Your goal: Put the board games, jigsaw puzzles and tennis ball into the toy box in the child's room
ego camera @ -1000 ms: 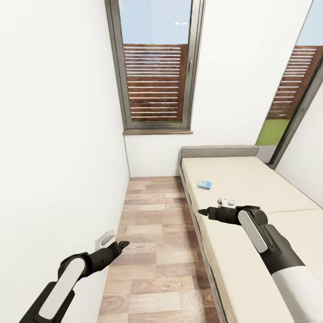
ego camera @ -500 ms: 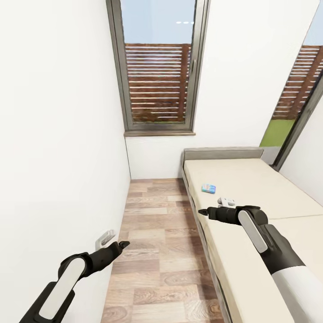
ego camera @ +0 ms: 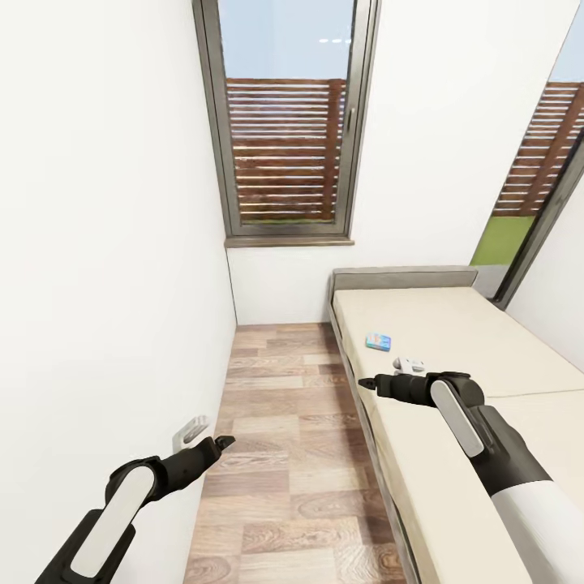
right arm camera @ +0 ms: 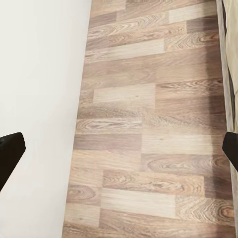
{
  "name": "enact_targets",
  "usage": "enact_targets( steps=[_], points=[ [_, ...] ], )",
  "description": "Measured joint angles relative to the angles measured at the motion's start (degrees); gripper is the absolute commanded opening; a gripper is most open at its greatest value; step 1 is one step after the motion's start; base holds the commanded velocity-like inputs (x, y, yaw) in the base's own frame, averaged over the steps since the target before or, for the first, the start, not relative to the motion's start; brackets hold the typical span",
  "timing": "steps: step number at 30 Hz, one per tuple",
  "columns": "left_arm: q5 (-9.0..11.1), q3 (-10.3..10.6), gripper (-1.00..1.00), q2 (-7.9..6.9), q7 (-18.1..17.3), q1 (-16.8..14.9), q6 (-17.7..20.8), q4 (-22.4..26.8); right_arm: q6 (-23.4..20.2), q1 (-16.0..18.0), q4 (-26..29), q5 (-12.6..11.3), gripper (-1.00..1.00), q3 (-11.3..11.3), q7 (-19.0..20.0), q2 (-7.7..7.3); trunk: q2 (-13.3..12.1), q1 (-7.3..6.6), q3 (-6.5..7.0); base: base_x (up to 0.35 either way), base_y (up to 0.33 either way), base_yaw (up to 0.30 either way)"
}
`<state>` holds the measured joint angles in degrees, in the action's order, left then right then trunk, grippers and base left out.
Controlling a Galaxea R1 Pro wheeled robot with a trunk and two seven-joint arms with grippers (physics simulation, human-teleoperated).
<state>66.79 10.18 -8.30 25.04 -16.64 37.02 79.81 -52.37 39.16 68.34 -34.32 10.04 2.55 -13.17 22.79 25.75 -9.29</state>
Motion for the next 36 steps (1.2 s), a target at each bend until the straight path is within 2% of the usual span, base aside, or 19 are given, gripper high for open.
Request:
enact_targets(
  steps=[14,36],
  points=[
    [0.04,0.01,1.0,0.0,-0.07,0.0,0.02,0.0,0.02,0.0,0.0,0.0,1.0,0.0,0.0,-0.04,0.0,-0.02,0.0,0.074,0.002,0.0],
    [0.02,0.01,1.0,0.0,-0.05,0.0,0.02,0.01,0.05,0.02,0.0,0.0,1.0,0.0,0.0,-0.05,0.01,-0.03,0.0,0.295,0.0,0.0]
  ],
)
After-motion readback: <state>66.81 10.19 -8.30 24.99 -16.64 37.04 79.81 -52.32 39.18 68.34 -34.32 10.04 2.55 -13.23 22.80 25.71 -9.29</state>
